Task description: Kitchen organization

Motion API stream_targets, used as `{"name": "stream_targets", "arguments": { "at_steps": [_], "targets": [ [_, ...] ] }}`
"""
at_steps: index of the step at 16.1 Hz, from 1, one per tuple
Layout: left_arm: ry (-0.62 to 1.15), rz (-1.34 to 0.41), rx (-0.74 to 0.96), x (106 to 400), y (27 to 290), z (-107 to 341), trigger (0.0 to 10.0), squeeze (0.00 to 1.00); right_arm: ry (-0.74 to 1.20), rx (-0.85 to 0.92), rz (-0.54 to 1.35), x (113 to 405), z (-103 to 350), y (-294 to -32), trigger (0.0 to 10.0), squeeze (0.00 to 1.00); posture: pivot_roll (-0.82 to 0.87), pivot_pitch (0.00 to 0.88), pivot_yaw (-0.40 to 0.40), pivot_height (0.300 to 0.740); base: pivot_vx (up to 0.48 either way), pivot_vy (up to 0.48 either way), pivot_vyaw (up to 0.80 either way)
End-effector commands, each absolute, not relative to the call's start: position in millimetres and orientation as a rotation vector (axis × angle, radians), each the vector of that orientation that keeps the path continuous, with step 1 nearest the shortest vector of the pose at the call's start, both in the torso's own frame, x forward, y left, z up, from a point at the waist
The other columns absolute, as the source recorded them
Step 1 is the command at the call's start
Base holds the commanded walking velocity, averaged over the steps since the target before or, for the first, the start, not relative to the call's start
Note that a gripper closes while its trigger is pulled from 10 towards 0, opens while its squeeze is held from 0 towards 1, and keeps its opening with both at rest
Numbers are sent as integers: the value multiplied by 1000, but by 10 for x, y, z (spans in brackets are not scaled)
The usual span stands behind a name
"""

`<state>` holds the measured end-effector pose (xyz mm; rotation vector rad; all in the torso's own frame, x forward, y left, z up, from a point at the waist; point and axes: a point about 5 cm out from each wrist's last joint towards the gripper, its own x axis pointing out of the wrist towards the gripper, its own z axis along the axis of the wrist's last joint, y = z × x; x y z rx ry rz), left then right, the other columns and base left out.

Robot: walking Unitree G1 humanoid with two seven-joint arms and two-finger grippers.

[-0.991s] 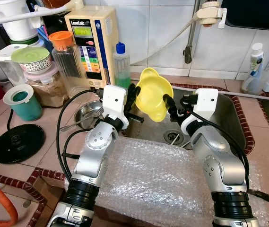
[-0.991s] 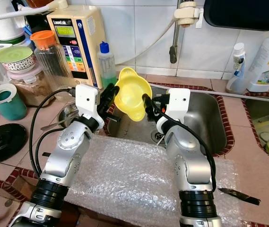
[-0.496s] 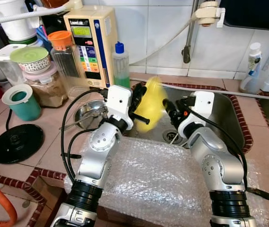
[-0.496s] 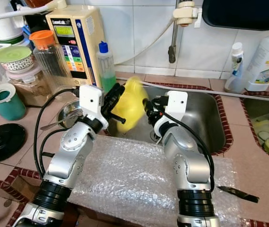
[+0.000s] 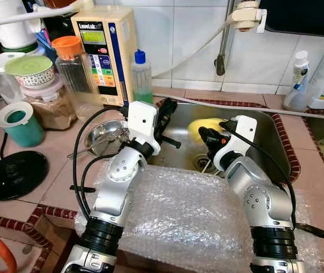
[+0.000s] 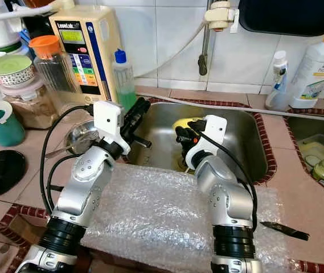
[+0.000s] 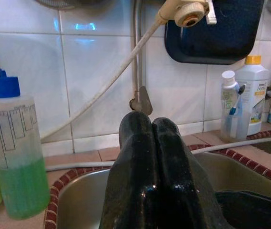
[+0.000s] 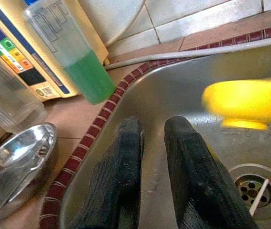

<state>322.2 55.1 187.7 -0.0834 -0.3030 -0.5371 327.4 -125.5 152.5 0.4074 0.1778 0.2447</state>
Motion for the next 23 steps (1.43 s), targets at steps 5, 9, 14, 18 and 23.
{"name": "stream_targets", "arguments": {
  "at_steps": [5, 9, 14, 18, 23],
  "targets": [
    [-267, -431, -50, 3277, 763, 1810, 118, 0, 191, 360, 245, 3280, 1522, -1308, 0, 0, -91, 0, 48, 740, 0, 0, 0],
    [-191, -237, -101, 3328, 1117, 1661, 10000, 1000, 177, 199, 295, 3187, 1486, -1308, 10000, 1000, -83, 0, 42, 740, 0, 0, 0],
    [-106, 20, -96, 3357, 1593, 1522, 10000, 1000, 157, 154, 384, 3072, 1502, -1305, 10000, 1000, -74, 0, 39, 740, 0, 0, 0],
    [1, 190, -116, 3266, 1936, 1361, 10000, 1000, 157, 155, 443, 2997, 1507, -1291, 10000, 1000, -61, 0, 32, 740, 0, 0, 0],
    [31, 171, -82, 3175, 2055, 1345, 10000, 1000, 161, 127, 584, 2907, 1562, -1203, 10000, 1000, -28, 0, 22, 740, 0, 0, 0]
  ]
}}
